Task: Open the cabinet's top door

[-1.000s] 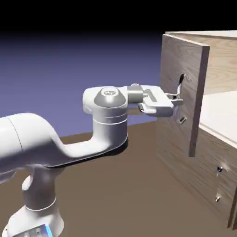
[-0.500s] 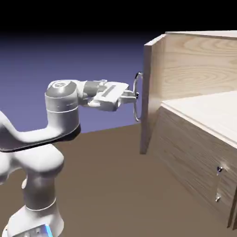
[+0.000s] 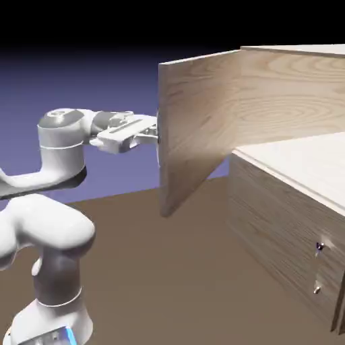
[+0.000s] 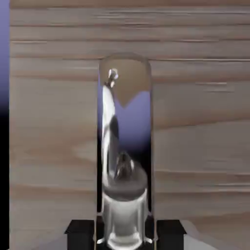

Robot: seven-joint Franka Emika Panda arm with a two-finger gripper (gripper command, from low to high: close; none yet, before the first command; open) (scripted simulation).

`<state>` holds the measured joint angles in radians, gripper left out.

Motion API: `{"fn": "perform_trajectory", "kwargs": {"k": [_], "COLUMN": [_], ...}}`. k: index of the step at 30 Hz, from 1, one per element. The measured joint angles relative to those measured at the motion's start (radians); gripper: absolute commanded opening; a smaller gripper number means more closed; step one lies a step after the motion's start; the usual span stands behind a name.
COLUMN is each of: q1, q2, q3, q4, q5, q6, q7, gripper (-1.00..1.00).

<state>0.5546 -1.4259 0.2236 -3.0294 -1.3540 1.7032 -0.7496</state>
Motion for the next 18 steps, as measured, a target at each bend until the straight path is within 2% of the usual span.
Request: {"fn": "perform_trajectory", "kwargs": {"k": [9,18], "q1": [-0.046,-0.274], "q2": [0.217,0.474], "q3": [0.326,0.65], "q4": [0.159,0.455], "q5": [0.309,0.55], "q6": [-0.218,-0.465], "q7": [0.092,0.187], "gripper": [-1.0,-1.0]}}
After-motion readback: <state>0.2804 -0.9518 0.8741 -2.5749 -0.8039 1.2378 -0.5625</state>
